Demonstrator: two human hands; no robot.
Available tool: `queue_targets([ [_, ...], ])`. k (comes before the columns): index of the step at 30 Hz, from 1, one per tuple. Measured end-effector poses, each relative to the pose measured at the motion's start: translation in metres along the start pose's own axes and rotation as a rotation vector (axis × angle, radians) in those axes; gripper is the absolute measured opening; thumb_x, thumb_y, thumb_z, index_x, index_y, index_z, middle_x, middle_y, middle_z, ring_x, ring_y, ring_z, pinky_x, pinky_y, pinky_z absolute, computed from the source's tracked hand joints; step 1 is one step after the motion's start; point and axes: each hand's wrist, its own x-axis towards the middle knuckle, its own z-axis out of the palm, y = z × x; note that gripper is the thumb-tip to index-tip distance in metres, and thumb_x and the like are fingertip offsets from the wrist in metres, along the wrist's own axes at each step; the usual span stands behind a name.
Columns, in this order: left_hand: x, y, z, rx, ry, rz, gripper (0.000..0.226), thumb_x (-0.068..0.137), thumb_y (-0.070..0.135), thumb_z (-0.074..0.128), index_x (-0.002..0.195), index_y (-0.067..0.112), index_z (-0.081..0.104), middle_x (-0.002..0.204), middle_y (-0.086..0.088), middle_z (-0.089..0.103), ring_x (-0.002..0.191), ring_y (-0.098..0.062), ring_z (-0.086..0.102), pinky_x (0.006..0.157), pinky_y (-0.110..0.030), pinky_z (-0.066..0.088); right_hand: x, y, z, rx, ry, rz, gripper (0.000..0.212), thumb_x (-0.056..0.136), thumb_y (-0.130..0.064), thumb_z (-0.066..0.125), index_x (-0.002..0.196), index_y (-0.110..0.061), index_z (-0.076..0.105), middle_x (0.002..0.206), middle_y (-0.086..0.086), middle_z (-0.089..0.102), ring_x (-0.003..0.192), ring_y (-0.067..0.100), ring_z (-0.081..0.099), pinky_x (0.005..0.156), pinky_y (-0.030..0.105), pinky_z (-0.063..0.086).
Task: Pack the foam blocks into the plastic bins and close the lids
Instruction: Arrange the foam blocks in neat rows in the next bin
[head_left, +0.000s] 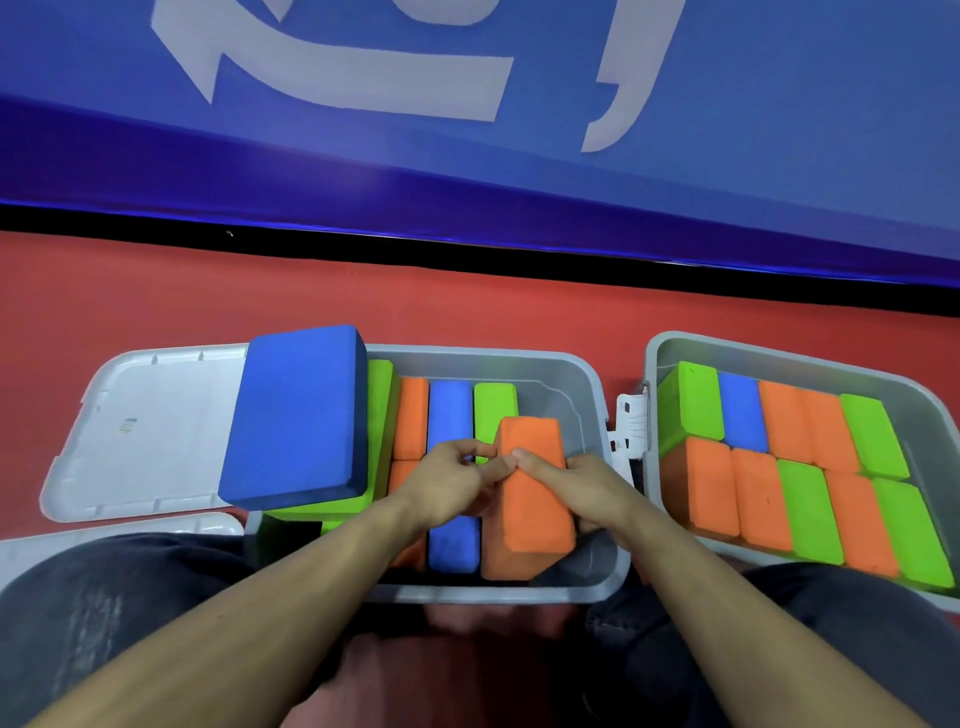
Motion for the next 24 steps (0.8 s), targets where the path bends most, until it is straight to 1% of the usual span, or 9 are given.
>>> queue_targets([
  [2,0.004,-0.009,-0.001,0.011,0.005,-0.026,0.038,0.094,0.026,0.071,0.123,0.004,0.06,0.09,-0.014,0.065,0.068,-0.021,0.061,0.058,-0.021,0.055,0.005,0.006,0.007,0.026,-0.059,0.054,0.061,0.074,-0.075,0.07,0.098,-0.019,0.075,0.088,0.0,0.079,0.083,0.019,0.077,0.081,0.046,0.063],
  [5,0.015,-0.024,0.0,0.075,0.002,-0.038,0.04,0.092,0.021,0.074,0.125,0.007,0.057,0.095,-0.016,0.07,0.077,-0.021,0.066,0.066,-0.027,0.056,0.013,0.013,0.014,0.173,-0.14,0.109,0.056,0.081,-0.064,0.073,0.11,-0.016,0.072,0.097,0.002,0.08,0.09,0.019,0.077,0.081,0.043,0.063],
  [7,0.024,-0.033,0.0,0.079,0.002,-0.058,0.031,0.091,0.017,0.074,0.116,0.013,0.056,0.088,-0.011,0.072,0.064,-0.01,0.069,0.058,-0.021,0.056,0.02,0.017,0.015,0.25,-0.167,0.13,0.052,0.086,-0.053,0.074,0.117,-0.013,0.07,0.103,0.004,0.079,0.092,0.019,0.077,0.077,0.04,0.064],
  [9,0.033,-0.043,0.002,0.118,-0.002,-0.085,0.025,0.092,0.012,0.074,0.109,0.016,0.056,0.08,-0.006,0.069,0.05,-0.002,0.064,0.046,-0.017,0.05,0.028,0.023,0.018,0.191,-0.155,0.154,0.048,0.088,-0.046,0.074,0.121,-0.011,0.067,0.108,0.005,0.076,0.09,0.015,0.074,0.07,0.036,0.063],
  [12,0.048,-0.067,0.003,0.292,-0.014,-0.099,0.02,0.091,0.017,0.076,0.107,0.011,0.065,0.082,-0.013,0.073,0.053,-0.013,0.06,0.055,-0.031,0.054,0.041,0.039,0.029,0.106,-0.183,0.212,0.041,0.092,-0.042,0.072,0.123,-0.015,0.066,0.116,0.004,0.072,0.1,0.014,0.069,0.081,0.042,0.062],
  [16,0.068,-0.085,-0.002,0.338,0.01,-0.151,0.012,0.091,0.023,0.075,0.085,0.014,0.07,0.053,-0.001,0.061,0.046,-0.016,0.051,0.052,-0.03,0.048,0.057,0.055,0.04,0.155,-0.179,0.233,0.028,0.094,-0.038,0.071,0.116,-0.021,0.066,0.107,-0.002,0.072,0.096,0.014,0.07,0.082,0.039,0.061],
  [19,0.082,-0.091,-0.006,0.351,0.048,-0.202,0.021,0.09,0.029,0.076,0.079,0.012,0.068,0.059,-0.008,0.062,0.054,-0.022,0.056,0.062,-0.039,0.057,0.073,0.063,0.044,0.162,-0.176,0.234,0.015,0.093,-0.04,0.071,0.101,-0.028,0.065,0.1,-0.007,0.072,0.094,0.015,0.071,0.086,0.041,0.06],
  [21,0.09,-0.096,-0.005,0.393,0.073,-0.247,0.026,0.09,0.035,0.075,0.084,0.011,0.066,0.061,-0.006,0.063,0.055,-0.022,0.059,0.064,-0.039,0.06,0.084,0.069,0.052,0.159,-0.132,0.251,0.017,0.094,-0.039,0.07,0.104,-0.027,0.065,0.102,-0.005,0.072,0.1,0.02,0.071,0.091,0.046,0.059],
  [24,0.1,-0.105,-0.008,0.554,0.159,-0.245,0.032,0.085,0.048,0.075,0.076,0.02,0.063,0.067,0.001,0.065,0.064,-0.022,0.062,0.068,-0.038,0.058,0.099,0.079,0.061,0.15,-0.05,0.255,0.025,0.089,-0.037,0.076,0.109,-0.023,0.07,0.103,-0.002,0.075,0.099,0.022,0.072,0.088,0.053,0.06],
])
